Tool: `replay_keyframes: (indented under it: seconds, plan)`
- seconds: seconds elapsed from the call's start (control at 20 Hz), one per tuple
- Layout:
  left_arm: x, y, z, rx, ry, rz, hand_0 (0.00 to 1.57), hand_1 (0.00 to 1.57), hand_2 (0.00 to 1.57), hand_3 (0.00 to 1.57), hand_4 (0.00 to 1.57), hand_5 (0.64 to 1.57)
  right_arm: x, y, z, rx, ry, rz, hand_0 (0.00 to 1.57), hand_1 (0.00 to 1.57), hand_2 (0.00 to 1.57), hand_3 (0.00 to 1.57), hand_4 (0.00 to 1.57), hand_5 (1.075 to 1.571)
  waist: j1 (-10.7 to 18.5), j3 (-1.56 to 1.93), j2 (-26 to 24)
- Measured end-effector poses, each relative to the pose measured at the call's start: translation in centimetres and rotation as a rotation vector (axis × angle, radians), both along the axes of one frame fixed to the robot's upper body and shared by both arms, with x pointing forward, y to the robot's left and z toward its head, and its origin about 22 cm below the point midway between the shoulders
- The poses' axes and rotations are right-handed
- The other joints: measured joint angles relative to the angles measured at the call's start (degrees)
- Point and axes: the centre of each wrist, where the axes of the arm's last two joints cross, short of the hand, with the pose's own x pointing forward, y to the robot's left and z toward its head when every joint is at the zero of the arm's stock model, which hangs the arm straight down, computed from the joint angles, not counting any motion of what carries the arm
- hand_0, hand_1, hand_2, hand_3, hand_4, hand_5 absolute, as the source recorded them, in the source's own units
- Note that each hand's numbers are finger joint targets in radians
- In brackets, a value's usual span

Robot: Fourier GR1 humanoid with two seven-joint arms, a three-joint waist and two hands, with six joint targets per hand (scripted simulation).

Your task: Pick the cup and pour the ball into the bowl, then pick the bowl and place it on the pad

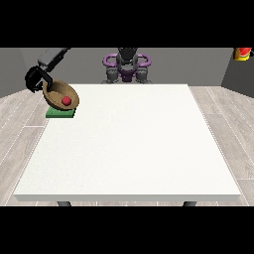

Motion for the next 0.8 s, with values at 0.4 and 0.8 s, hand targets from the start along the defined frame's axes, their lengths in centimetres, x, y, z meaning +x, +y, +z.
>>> replay_keyframes:
  seconds: [0.4,0.8]
  plan:
    - [0.2,-0.2,0.3,0.008,-0.016,-0.003,0.0,0.0,0.0,0.0,1.2,1.559,1.1,0.7,-1.1,0.076,-0.046,-0.031,1.57,1.57,1.57,0.74,0.9,1.569,0.2,-0.33,0.6]
    - [0.0,-0.4,0.5,0.016,-0.034,-0.017,0.0,0.0,0.0,0.0,1.19,1.562,0.5,-1.9,-0.4,0.09,-0.039,-0.159,1.54,1.54,1.44,0.88,0.0,1.553,1.3,-0.01,1.7]
